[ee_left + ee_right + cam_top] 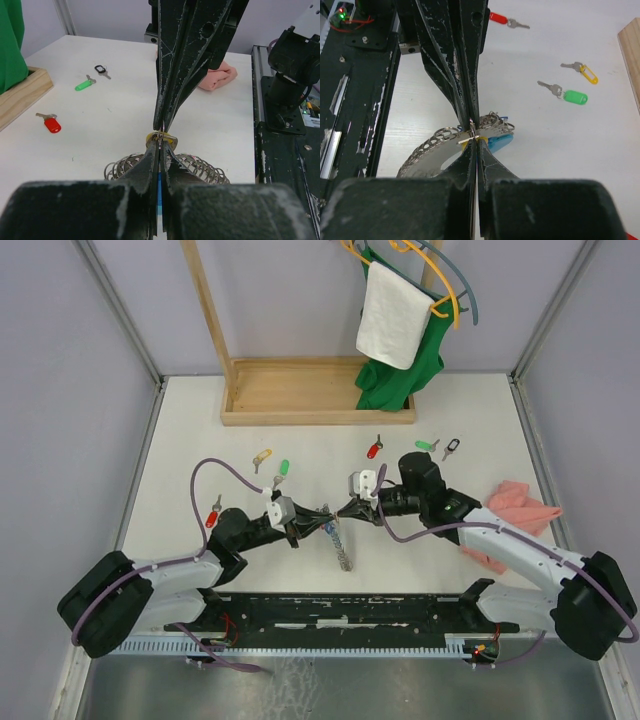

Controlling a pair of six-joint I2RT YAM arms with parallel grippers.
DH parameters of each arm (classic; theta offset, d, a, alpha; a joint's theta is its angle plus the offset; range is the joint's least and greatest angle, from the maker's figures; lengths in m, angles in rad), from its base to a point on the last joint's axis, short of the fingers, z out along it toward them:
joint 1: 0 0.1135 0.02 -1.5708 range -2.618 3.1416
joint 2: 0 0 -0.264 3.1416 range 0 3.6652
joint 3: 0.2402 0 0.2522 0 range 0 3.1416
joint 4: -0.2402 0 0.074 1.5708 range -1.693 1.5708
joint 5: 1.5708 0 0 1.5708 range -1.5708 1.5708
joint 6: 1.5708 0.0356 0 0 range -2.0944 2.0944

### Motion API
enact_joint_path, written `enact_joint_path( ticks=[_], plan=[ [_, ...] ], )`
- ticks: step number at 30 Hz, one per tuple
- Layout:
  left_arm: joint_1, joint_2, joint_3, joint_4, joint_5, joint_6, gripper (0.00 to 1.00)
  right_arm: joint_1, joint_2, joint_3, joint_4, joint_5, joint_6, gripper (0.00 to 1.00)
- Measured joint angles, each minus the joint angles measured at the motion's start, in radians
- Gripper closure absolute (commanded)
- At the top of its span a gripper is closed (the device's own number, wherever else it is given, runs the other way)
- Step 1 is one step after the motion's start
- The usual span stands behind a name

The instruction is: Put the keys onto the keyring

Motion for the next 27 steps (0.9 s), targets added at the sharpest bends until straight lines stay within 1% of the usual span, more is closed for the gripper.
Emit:
enact_joint_path(
  ticks=[3,5,13,21,27],
  plan=[
    [0.0,-0.02,0.008,-0.012,0.002,0.0,0.97,0.019,0.01,0.095,-0.16,0.033,-0.053,0.99],
    [0.0,-0.034,0.016,-0.031,0.005,0.0,0.97,0.049,0.026,0.174,-0.291,0.084,-0.101,0.99],
    [0.0,-0.037,0.023,-0.121,0.024,0.001,0.97,0.167,0.148,0.381,-0.621,0.292,-0.229,0.99],
    [0.0,-0.037,0.023,-0.18,0.025,0.001,0.97,0.264,0.274,0.531,-0.816,0.46,-0.3,0.99],
    [0.007,-0.045,0.023,-0.165,0.032,0.001,0.97,0.286,0.317,0.616,-0.905,0.533,-0.325,0.99]
  ],
)
